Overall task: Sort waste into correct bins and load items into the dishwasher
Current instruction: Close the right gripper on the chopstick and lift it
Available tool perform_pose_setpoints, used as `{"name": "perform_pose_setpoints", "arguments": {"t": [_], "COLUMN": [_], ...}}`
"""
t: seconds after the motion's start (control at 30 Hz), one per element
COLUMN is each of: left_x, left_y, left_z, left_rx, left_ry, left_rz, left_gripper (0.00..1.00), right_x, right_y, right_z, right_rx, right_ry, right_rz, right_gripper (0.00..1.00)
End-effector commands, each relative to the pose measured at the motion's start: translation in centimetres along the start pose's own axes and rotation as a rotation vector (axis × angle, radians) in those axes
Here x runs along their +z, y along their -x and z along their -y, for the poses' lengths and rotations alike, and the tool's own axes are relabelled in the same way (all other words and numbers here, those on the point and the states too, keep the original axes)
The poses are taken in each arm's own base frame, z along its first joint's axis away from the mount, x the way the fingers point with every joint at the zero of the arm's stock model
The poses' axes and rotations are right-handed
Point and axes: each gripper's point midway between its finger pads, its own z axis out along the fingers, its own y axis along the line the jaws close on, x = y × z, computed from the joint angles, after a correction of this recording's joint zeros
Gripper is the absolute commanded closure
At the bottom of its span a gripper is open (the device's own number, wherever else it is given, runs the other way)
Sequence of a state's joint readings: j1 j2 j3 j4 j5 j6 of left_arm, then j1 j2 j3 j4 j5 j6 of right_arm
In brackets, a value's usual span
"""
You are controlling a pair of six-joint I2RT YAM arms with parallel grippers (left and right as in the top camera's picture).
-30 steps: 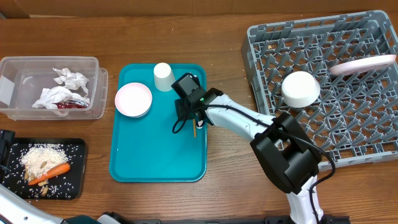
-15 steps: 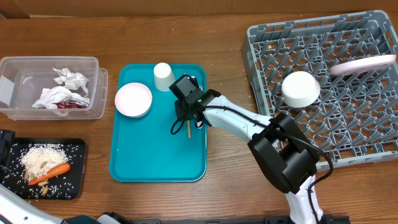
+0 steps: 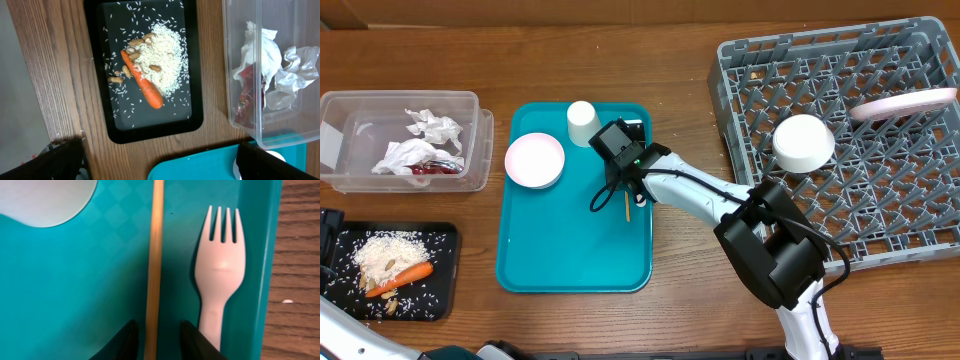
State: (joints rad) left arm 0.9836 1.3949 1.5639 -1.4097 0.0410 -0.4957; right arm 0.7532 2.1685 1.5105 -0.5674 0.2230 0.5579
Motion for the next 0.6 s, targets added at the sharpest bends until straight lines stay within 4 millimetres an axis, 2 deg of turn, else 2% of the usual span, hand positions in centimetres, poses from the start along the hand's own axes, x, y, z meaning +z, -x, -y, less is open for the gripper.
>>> {"name": "perform_pose_setpoints", "arguments": {"t": [0.0, 0.17, 0.2, 0.4, 0.57], "left_x": [-0.3, -0.3, -0.3, -0.3, -0.3], "left_y": [0.0, 0.0, 0.0, 0.0, 0.0], "left_z": [0.0, 0.0, 0.0, 0.0, 0.0], "left_rx": [-0.01, -0.01, -0.01, -0.01, -0.01], "left_ry": [-0.008, -0.008, -0.008, -0.008, -0.008], "left_rz": [0.009, 0.009, 0.009, 0.009, 0.009], "left_gripper": [0.0, 0.0, 0.0, 0.0, 0.0], "right_x": [2.2, 1.6, 1.3, 1.2, 1.2], "right_y": [-2.6, -3.8, -4.0, -4.4, -4.4], "right_z": [0.9, -0.4, -0.7, -1.2, -1.1], "right_rx": [-0.004, -0.078, -0.104, -0.094, -0.092], "right_ry": [-0.051, -0.107, -0.138, -0.127, -0.126], "right_rz": [-0.066, -0.024, 0.004, -0.002, -0.006], "right_gripper": [0.7, 0.69, 0.64, 0.63, 0.73]}}
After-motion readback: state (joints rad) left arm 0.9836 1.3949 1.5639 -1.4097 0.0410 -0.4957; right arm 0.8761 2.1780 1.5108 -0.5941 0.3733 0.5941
